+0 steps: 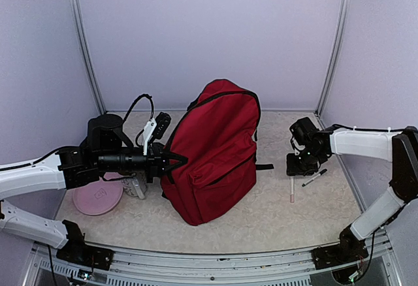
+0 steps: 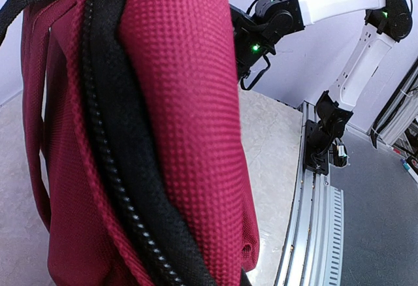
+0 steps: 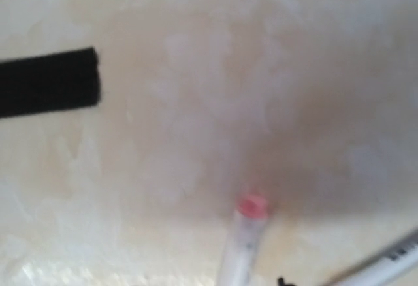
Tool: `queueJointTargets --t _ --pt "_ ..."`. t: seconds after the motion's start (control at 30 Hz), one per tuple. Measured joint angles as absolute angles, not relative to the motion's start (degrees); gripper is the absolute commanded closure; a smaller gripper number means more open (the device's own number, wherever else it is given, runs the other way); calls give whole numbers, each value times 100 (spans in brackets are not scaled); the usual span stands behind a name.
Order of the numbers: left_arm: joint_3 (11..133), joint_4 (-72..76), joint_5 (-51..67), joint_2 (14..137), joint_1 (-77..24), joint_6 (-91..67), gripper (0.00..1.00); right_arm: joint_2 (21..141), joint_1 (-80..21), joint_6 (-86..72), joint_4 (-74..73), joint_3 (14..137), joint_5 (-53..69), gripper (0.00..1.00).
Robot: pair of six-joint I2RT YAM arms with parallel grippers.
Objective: Pack the student bag
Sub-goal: Adjust the pen at the center of the board, then pick up the pen from the center of the board.
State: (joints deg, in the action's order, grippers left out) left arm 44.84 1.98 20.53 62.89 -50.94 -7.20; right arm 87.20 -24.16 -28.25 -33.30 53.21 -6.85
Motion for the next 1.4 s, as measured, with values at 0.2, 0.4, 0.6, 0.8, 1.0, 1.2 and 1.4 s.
queueJointTargets --t 0.2,0.4,0.6,0.8,1.0,1.2,1.4 --pt "4484 198 2053 6289 -5096 -720 98 8753 -2414 -2847 -3601 5288 -589 47" --pt "4484 178 2051 6272 -5109 -720 98 9076 -2414 -2818 -3691 5210 -338 52" --pt "4484 172 2051 6272 -5111 -720 98 9354 -2416 -2751 -3809 5186 -202 66" --pt "4484 169 2051 6272 -5116 -718 98 9371 -2414 -2674 -3876 5188 -259 88" --pt "4484 167 2049 6270 -5120 -718 98 9393 -2416 -2663 -3942 5238 -303 100" --pt "4484 167 2049 6267 -5120 -718 98 9323 -2427 -2641 -3927 5221 -134 100" --pt "4484 167 2049 6267 -5120 -718 98 8818 -2438 -2558 -3791 5109 257 100"
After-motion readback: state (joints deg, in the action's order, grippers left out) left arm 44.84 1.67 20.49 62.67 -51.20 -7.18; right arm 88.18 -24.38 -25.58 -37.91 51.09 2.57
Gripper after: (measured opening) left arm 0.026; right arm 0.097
